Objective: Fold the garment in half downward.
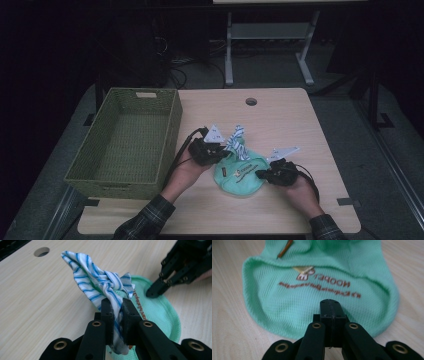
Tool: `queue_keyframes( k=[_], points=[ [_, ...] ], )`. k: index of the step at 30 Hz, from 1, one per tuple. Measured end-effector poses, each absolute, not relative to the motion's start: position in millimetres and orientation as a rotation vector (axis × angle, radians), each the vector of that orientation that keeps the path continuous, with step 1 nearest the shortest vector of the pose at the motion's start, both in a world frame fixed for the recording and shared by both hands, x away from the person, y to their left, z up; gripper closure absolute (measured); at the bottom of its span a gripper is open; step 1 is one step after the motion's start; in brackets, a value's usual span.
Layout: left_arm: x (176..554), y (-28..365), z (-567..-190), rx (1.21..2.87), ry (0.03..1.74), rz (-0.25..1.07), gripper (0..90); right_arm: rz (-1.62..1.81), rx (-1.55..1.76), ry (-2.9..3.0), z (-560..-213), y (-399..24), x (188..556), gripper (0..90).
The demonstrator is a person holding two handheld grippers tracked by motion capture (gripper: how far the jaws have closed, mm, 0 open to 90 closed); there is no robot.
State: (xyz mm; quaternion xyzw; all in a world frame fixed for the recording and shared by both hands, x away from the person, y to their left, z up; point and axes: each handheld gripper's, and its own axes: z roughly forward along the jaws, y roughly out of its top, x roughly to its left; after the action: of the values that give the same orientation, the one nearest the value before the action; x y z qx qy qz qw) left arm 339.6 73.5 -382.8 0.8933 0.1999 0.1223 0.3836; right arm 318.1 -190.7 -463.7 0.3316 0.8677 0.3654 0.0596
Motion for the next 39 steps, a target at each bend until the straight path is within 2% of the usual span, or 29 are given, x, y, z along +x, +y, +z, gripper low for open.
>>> queue_keyframes(
  k=[16, 27, 39],
  points=[
    [325.3, 54.6, -397.9, 2.333, 0.408, 0.245, 81.0, 1.257, 0.966, 2.564, -435.0, -196.9, 304.7, 89.8],
    [316.6, 50.2, -400.1, 2.315, 0.334, 0.17, 80.3, 1.21, 0.947, 2.632, -450.1, -177.0, 314.1, 89.8],
    [309.9, 31.7, -422.4, 2.341, 0.293, 0.054, 76.1, 1.168, 0.995, 2.645, -460.6, -191.5, 315.0, 89.8]
  ],
)
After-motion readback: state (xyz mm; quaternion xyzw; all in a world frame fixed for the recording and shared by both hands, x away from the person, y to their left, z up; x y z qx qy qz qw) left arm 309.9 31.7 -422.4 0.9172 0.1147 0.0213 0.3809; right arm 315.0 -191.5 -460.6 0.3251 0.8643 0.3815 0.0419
